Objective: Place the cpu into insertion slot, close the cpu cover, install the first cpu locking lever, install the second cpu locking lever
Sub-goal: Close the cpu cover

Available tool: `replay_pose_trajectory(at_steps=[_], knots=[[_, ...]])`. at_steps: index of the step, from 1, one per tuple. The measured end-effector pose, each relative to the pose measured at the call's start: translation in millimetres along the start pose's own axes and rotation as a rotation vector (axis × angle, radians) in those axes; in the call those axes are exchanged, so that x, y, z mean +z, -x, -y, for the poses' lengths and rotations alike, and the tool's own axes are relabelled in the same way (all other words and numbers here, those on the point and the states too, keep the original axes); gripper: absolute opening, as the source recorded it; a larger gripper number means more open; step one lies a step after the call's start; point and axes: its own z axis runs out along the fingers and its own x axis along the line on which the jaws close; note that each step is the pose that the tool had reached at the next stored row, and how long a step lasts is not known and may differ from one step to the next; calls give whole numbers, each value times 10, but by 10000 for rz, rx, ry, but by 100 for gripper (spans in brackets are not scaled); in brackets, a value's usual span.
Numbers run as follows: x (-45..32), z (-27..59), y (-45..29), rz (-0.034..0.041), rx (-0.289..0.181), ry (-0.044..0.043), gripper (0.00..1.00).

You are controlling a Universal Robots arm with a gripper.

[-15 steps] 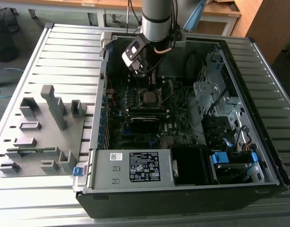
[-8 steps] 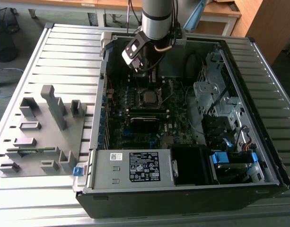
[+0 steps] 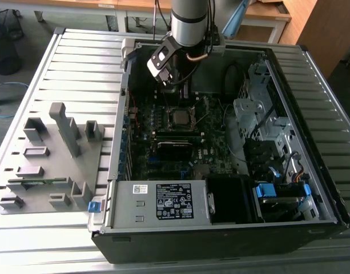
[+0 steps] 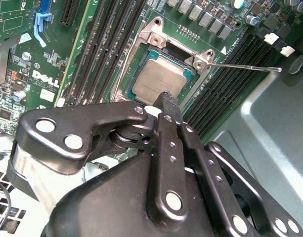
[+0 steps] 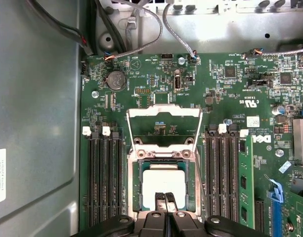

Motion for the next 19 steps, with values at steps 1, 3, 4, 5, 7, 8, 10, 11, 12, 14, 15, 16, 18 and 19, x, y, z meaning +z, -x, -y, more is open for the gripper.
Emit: replay_pose_trajectory(at_steps=[1, 3, 4, 5, 7, 8, 10, 11, 12, 14, 15, 16, 18, 19], knots=[[-7, -1, 0, 0, 0, 0, 10], [-8, -1, -1, -4, 0, 2, 10], [-9, -1, -1, -5, 0, 2, 10], [-10, -1, -1, -3, -1, 1, 10], [-12, -1, -1, -2, 0, 1, 10], [-12, -1, -1, -2, 0, 1, 10], [-42, -3, -2, -2, 0, 0, 10], [-43, -3, -2, -2, 0, 0, 10], [-44, -3, -2, -1, 0, 0, 10], [-50, -3, -2, 1, 0, -1, 10], [-51, -3, -2, -1, 0, 0, 10], [-52, -3, -2, -1, 0, 0, 10], [-53, -3, -2, -3, 0, 1, 10], [-53, -3, -2, -2, 0, 1, 10]])
